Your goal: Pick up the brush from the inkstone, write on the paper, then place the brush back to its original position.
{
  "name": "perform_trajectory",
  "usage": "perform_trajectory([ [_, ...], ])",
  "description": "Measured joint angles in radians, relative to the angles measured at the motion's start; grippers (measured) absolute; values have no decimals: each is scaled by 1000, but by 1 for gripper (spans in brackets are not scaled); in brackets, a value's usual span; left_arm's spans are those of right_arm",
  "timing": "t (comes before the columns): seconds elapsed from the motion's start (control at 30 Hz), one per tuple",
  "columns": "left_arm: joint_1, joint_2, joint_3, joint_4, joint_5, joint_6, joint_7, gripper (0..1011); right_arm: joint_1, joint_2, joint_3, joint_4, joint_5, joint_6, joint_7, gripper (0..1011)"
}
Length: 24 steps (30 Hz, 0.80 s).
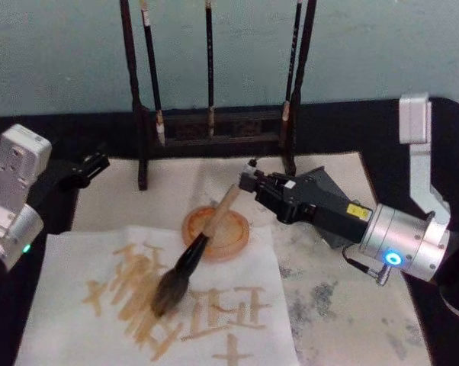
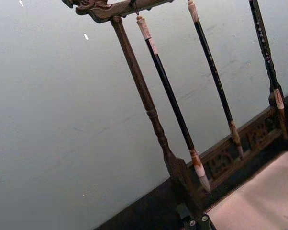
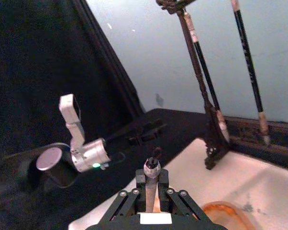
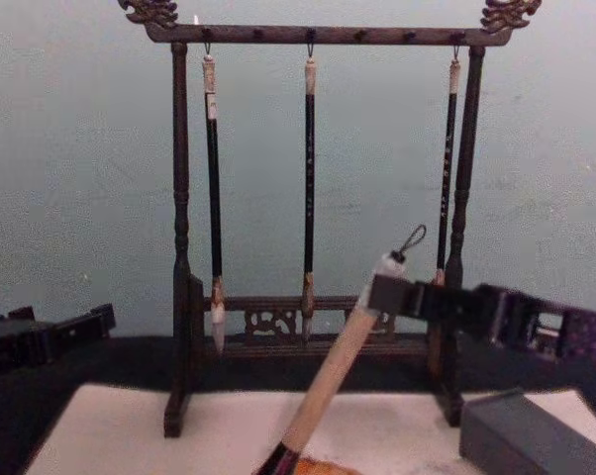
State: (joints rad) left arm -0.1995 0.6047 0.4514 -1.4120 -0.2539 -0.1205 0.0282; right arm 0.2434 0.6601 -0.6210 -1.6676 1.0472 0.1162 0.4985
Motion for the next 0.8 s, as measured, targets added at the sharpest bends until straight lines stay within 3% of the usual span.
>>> perform_trajectory([
  [0.1,0,0,0,0,0,0,0,1002,-6,-10,2,20,-22,-11,-3,151],
  [0.33,0,0,0,0,0,0,0,1002,-30,-8,30,39,-26,-24,0,151],
  [0.8,0,0,0,0,0,0,0,1002,-135,55,145,-3,39,-45,29,151],
])
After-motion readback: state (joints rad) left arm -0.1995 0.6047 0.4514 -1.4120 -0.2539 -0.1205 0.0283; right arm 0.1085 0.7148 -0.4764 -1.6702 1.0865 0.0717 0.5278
